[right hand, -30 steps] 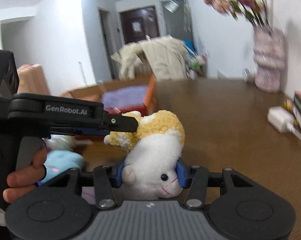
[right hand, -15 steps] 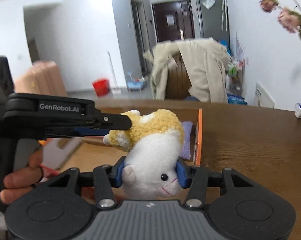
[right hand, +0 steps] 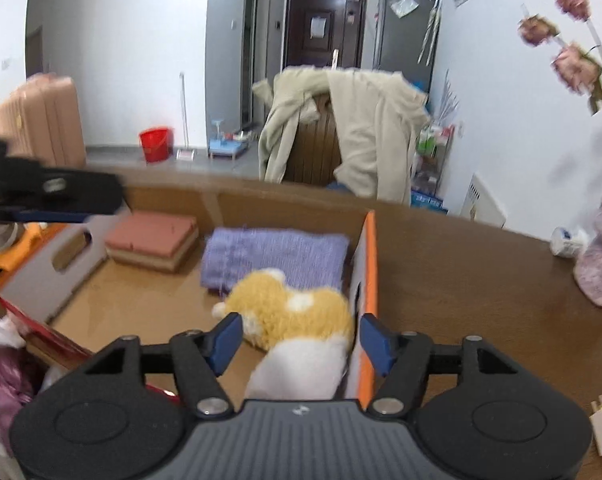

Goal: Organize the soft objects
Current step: 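Carry the plush toy into the box and open both grippers, then grasp the pink satin scrunchies with both grippers and lift them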

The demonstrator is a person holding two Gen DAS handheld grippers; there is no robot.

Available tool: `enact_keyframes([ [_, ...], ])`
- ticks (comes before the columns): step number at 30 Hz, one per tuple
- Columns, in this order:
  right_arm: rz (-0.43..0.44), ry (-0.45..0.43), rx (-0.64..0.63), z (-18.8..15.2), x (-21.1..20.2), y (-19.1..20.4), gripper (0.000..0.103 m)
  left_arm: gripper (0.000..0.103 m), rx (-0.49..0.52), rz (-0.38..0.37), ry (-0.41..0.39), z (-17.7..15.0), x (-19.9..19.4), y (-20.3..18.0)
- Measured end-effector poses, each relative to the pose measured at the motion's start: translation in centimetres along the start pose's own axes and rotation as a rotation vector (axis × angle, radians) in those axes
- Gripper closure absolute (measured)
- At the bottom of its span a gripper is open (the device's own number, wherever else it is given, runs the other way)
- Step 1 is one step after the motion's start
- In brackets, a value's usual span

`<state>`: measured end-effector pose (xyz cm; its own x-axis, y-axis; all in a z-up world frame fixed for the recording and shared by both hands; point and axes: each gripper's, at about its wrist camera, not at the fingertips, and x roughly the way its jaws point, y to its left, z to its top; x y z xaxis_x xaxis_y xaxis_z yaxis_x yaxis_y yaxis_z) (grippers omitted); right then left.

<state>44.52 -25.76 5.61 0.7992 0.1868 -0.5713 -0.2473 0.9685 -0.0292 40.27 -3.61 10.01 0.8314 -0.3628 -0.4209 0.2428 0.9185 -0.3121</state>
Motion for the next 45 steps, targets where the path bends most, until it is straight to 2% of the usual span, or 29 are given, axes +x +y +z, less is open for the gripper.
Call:
enact_keyframes([
  [1, 0.002, -0.027, 0.013, 0.4, -1.2, -0.3, 0.028, 0.031, 0.013, 0.002, -0.012, 0.3, -1.1, -0.2],
  [7, 0.029, -0.161, 0.068, 1.9, -9.0, -2.0, 0.023, 0.020, 0.157, 0.078, -0.116, -0.3, -8.7, -1.6],
  [9, 0.042, -0.196, 0.075, 1.7, -11.1, -2.2, 0.019, 0.020, 0.194, 0.094, -0.128, -0.8, -10.3, -2.2],
  [13, 0.065, -0.234, 0.054, 0.3, -14.8, -1.6, 0.019, 0.017, 0.230, 0.127, -0.154, -2.7, -13.5, -3.4],
  [18, 0.108, -0.288, 0.030, -2.9, -19.4, -0.2, 0.017, 0.010, 0.209, 0.140, -0.223, -6.4, -18.1, -4.6],
  [22, 0.145, -0.319, 0.011, -6.6, -22.4, 1.0, 0.016, 0.003, 0.200, 0.192, -0.274, -11.0, -21.7, -4.8],
  [27, 0.176, -0.372, -0.034, -12.8, -25.2, 3.1, 0.011, 0.000, 0.198, 0.246, -0.236, -16.6, -24.2, -4.1],
  [30, 0.190, -0.365, -0.048, -16.3, -25.6, 4.3, 0.005, 0.000, 0.212, 0.282, -0.196, -19.1, -24.7, -4.0],
  [35, 0.197, -0.254, -0.080, -19.9, -24.8, 6.3, 0.007, 0.000, 0.185, 0.317, -0.146, -20.4, -24.0, -3.0],
  [36, 0.195, -0.244, -0.079, -20.3, -24.8, 6.7, 0.008, 0.000, 0.177, 0.317, -0.143, -20.5, -23.9, -2.9],
  [40, 0.236, -0.230, -0.094, -20.9, -25.2, 7.6, 0.025, 0.000, 0.183, 0.304, -0.135, -20.8, -23.6, -2.5],
  [45, 0.239, -0.205, -0.088, -20.6, -24.3, 7.8, 0.032, 0.000, 0.163, 0.308, -0.116, -20.4, -22.5, -2.0],
])
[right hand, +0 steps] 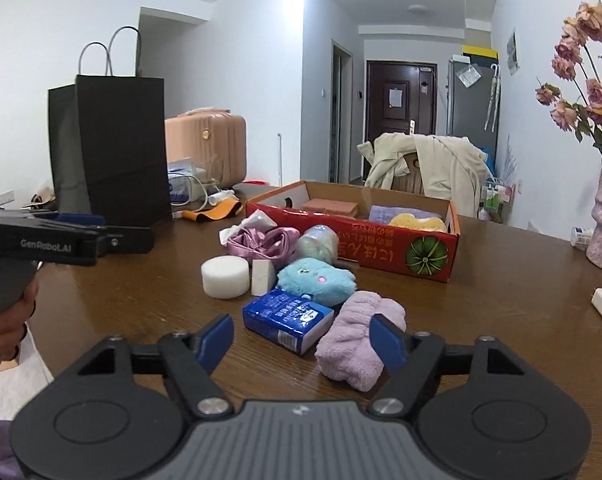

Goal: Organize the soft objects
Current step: 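Grasp the pink satin scrunchies with both grippers and lift them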

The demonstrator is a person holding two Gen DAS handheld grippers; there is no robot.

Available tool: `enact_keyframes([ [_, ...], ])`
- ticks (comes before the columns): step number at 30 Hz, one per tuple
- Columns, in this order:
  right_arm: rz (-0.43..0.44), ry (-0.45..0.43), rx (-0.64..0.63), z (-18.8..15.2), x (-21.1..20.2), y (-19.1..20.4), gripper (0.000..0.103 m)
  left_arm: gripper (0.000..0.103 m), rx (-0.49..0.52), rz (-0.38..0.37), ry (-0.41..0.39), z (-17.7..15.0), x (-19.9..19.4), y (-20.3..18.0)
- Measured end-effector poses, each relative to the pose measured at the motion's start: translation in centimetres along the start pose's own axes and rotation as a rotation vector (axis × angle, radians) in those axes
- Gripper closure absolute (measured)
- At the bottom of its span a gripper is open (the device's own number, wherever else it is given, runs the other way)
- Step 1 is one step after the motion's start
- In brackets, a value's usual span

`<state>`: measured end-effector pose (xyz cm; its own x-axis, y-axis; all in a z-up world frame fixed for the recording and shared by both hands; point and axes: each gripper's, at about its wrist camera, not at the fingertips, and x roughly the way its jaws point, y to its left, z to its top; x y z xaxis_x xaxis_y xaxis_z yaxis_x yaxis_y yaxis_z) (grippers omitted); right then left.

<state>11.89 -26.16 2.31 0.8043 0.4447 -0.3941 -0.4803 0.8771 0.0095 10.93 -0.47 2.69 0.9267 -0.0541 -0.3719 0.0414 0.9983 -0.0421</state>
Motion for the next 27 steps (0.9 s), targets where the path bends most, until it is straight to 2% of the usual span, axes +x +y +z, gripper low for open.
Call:
enact_keyframes([
  [4, 0.011, 0.020, 0.040, 0.3, 1.7, -0.2, 0.037, 0.001, -0.028, 0.006, 0.029, -0.1, 1.7, 0.9],
  [6, 0.015, 0.033, 0.055, 0.5, 2.8, -0.3, 0.038, 0.005, -0.053, 0.008, 0.045, -0.1, 2.8, 1.7],
  [11, 0.034, 0.067, 0.108, 2.1, 6.5, -0.3, 0.047, 0.025, -0.105, 0.002, 0.070, 1.0, 6.6, 3.7],
  [13, 0.042, 0.074, 0.118, 3.1, 8.3, -0.2, 0.055, 0.032, -0.122, -0.002, 0.086, 1.7, 8.7, 4.5],
  [15, 0.048, 0.083, 0.126, 4.1, 10.2, -0.1, 0.062, 0.035, -0.148, -0.029, 0.096, 2.3, 10.9, 5.5],
  [17, 0.048, 0.093, 0.130, 5.2, 12.5, 0.2, 0.065, 0.049, -0.171, -0.046, 0.139, 2.7, 13.5, 6.3],
  [18, 0.046, 0.097, 0.131, 5.7, 13.6, 0.3, 0.065, 0.052, -0.185, -0.066, 0.166, 2.8, 14.9, 6.8],
  [21, 0.034, 0.122, 0.143, 6.8, 17.3, 0.9, 0.071, 0.055, -0.239, -0.130, 0.222, 2.8, 17.9, 7.9],
  [24, 0.002, 0.160, 0.163, 7.3, 20.8, 1.1, 0.073, 0.055, -0.293, -0.193, 0.241, 2.5, 19.5, 8.8],
  [25, 0.000, 0.171, 0.172, 7.3, 21.6, 1.0, 0.073, 0.061, -0.303, -0.210, 0.238, 2.4, 19.9, 9.0],
  [26, 0.004, 0.181, 0.184, 7.2, 22.3, 1.0, 0.073, 0.071, -0.313, -0.224, 0.238, 2.3, 20.2, 9.3],
  [27, 0.009, 0.190, 0.193, 7.0, 22.8, 0.9, 0.074, 0.076, -0.319, -0.226, 0.242, 2.2, 20.4, 9.4],
])
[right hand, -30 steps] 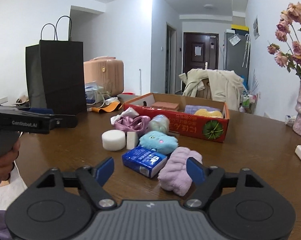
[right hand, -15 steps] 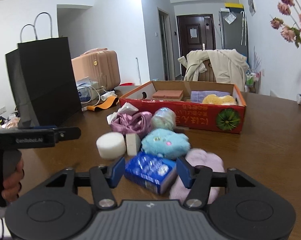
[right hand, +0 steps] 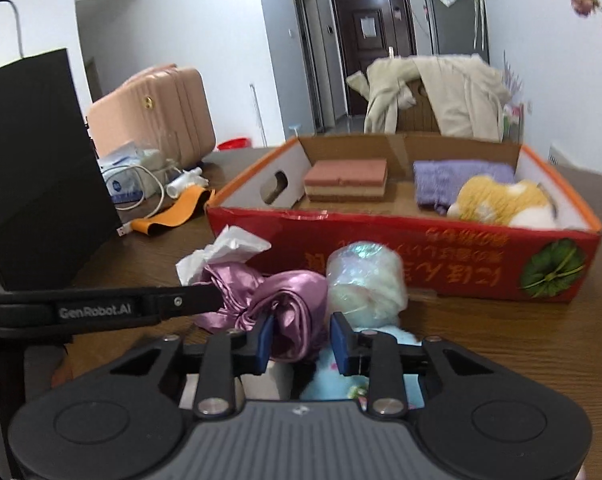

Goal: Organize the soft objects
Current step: 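Grasp the pink satin scrunchies with both grippers and lift them, then lower the pink scrunchies into the box and open both grippers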

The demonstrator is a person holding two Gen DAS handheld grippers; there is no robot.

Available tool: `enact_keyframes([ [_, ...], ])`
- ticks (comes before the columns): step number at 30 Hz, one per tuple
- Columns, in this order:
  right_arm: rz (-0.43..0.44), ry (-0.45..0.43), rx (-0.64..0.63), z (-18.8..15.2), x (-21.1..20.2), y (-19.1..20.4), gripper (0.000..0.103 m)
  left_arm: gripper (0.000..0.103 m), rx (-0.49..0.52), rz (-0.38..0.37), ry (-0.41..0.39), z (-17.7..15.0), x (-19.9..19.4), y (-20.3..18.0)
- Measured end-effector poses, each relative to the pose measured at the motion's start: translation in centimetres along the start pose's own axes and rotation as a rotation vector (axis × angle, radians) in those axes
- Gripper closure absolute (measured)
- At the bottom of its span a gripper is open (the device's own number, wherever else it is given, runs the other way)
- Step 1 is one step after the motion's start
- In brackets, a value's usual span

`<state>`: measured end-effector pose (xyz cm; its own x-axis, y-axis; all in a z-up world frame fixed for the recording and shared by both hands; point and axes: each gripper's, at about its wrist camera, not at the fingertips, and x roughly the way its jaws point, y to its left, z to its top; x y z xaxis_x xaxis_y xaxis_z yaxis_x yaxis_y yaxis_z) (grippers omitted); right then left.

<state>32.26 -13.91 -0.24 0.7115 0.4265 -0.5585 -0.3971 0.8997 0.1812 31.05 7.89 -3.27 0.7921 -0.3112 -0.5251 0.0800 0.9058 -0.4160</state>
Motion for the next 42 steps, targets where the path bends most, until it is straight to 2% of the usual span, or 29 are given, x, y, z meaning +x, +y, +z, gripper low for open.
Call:
enact_keyframes([
  [2, 0.002, 0.003, 0.014, -0.1, 0.6, -0.1, 0.077, 0.083, -0.026, -0.012, 0.013, 0.0, 0.2, 0.6],
  [4, 0.003, 0.001, 0.024, -0.1, 1.0, -0.3, 0.087, 0.085, -0.038, -0.027, 0.017, 0.0, 0.2, 0.7],
  [10, 0.001, -0.016, 0.023, -0.3, 0.7, -0.1, 0.096, 0.090, -0.026, -0.046, 0.000, 0.1, -0.6, 0.3],
  [13, 0.010, -0.061, 0.009, 0.2, -1.0, 0.4, 0.096, 0.090, -0.013, -0.071, -0.042, 0.3, -2.7, -0.8],
  [19, 0.018, -0.148, -0.057, 0.5, -6.9, 1.4, 0.096, 0.090, 0.030, -0.117, -0.117, -0.4, -8.0, -4.1],
  [26, 0.025, -0.218, -0.067, -1.2, -13.6, 1.3, 0.096, 0.090, 0.087, -0.163, -0.150, -2.3, -12.0, -8.1],
  [31, 0.017, -0.257, -0.062, -2.1, -16.5, 0.6, 0.096, 0.090, 0.117, -0.167, -0.163, -2.9, -12.9, -10.0],
  [37, 0.029, -0.281, -0.034, -2.6, -17.5, -0.7, 0.096, 0.090, 0.140, -0.163, -0.160, -3.0, -12.5, -11.4],
  [42, 0.026, -0.288, -0.031, -1.9, -17.0, -2.2, 0.096, 0.090, 0.171, -0.165, -0.158, -0.8, -10.5, -12.6],
])
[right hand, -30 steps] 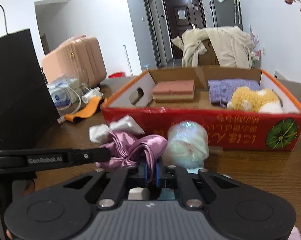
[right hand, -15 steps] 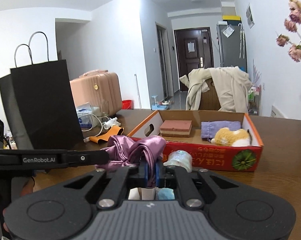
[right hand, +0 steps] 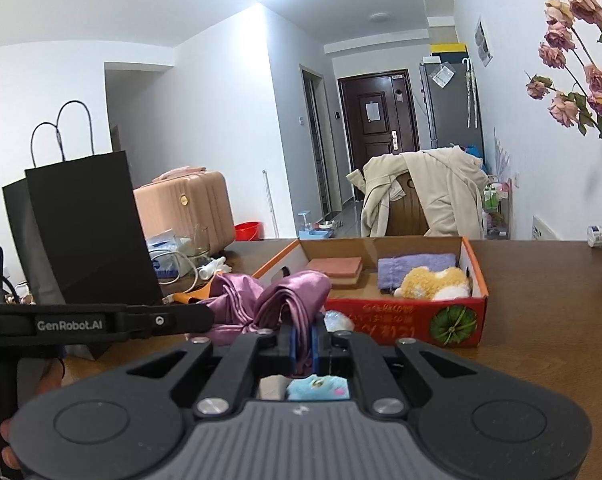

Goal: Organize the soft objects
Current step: 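Lower the pink scrunchies into the box and open both grippers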

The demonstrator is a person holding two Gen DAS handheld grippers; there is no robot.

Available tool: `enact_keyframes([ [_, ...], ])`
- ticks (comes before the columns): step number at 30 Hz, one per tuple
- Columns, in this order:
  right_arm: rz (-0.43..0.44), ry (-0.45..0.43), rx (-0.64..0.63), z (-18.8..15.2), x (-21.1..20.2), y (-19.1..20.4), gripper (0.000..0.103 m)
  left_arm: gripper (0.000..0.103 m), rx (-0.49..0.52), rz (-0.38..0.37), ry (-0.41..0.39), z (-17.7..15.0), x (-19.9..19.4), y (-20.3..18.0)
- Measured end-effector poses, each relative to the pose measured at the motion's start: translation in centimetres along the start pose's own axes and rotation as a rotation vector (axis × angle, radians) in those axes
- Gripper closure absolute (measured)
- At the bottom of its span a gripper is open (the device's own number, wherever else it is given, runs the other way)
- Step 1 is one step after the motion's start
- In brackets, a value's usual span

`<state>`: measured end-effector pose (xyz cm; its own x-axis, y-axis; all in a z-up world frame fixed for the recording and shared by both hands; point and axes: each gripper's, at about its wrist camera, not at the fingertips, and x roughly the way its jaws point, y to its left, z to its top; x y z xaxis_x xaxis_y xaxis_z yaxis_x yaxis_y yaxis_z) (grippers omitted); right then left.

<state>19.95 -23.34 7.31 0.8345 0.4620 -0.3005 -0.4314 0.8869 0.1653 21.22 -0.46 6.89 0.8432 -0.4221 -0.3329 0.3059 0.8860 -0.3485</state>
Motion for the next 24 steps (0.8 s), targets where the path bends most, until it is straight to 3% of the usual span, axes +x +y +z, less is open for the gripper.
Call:
enact_keyframes([
  [6, 0.018, 0.006, 0.006, 3.8, 3.7, -3.8, 0.096, 0.090, 0.008, -0.010, 0.036, 4.9, 7.0, 0.9],
  [10, 0.021, 0.091, 0.051, 6.9, 9.5, -8.0, 0.096, 0.090, -0.022, 0.018, 0.112, 7.0, 13.5, 2.5],
  [17, -0.001, 0.290, 0.113, 7.2, 19.9, -13.1, 0.096, 0.089, -0.043, 0.082, 0.262, 5.4, 21.4, 5.0],
  [21, -0.019, 0.354, 0.127, 5.8, 23.0, -14.7, 0.089, 0.087, -0.033, 0.082, 0.306, 4.3, 22.4, 5.6],
  [24, -0.058, 0.351, 0.123, 4.9, 23.1, -15.1, 0.086, 0.077, -0.019, 0.075, 0.300, 4.0, 22.0, 5.6],
])
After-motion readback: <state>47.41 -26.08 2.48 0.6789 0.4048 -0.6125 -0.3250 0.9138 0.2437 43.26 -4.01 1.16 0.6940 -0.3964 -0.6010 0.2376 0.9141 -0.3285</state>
